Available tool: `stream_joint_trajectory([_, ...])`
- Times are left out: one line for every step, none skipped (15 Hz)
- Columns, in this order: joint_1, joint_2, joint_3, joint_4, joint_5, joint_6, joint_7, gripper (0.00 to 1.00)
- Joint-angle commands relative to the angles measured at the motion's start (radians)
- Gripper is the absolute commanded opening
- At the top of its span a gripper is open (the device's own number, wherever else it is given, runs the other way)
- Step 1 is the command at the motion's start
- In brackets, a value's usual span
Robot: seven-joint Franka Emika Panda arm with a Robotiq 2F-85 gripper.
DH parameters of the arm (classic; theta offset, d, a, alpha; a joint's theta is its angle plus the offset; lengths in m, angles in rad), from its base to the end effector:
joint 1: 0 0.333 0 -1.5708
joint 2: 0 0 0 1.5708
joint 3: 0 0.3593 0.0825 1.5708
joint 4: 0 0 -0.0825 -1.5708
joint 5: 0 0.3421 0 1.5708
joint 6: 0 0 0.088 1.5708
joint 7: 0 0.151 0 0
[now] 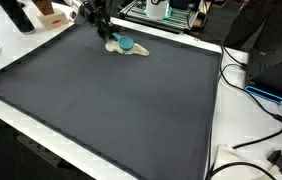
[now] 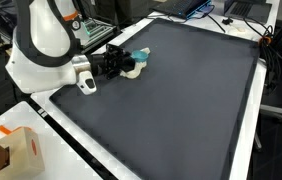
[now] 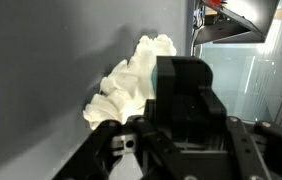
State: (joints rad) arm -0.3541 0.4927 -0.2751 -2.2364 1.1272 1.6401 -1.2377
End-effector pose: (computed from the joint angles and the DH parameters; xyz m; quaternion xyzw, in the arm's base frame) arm 0.4283 -0.1522 0.2064 -0.8193 0.0777 -0.0608 0.5648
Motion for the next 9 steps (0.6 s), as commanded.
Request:
stream_joint_trajectory([-0.004, 0.084, -0.015, 0.025, 0.015, 0.073, 0.035, 0.25])
stream_joint_trajectory([0.002, 0.082, -0.018, 0.023, 0.020, 0.087, 0.061, 0.25])
stream_joint_trajectory([0.013, 0.074, -0.022, 0.016, 0.023, 0.112, 0.086, 0.25])
stream_joint_trajectory([0.017, 0.069, -0.022, 0.014, 0.024, 0.121, 0.099, 0.25])
stream_joint_trajectory([0.023, 0.062, -0.022, 0.011, 0.020, 0.131, 0.111, 0.25])
stream_joint_trajectory([0.027, 0.056, -0.021, 0.008, 0.016, 0.139, 0.117, 0.25])
stream_joint_trajectory([0.034, 0.049, -0.020, 0.005, 0.010, 0.148, 0.118, 0.25])
stream_joint_trajectory([0.040, 0.045, -0.017, 0.004, 0.004, 0.155, 0.119, 0.25])
stream_joint_trajectory([0.045, 0.041, -0.015, 0.001, 0.003, 0.163, 0.119, 0.25])
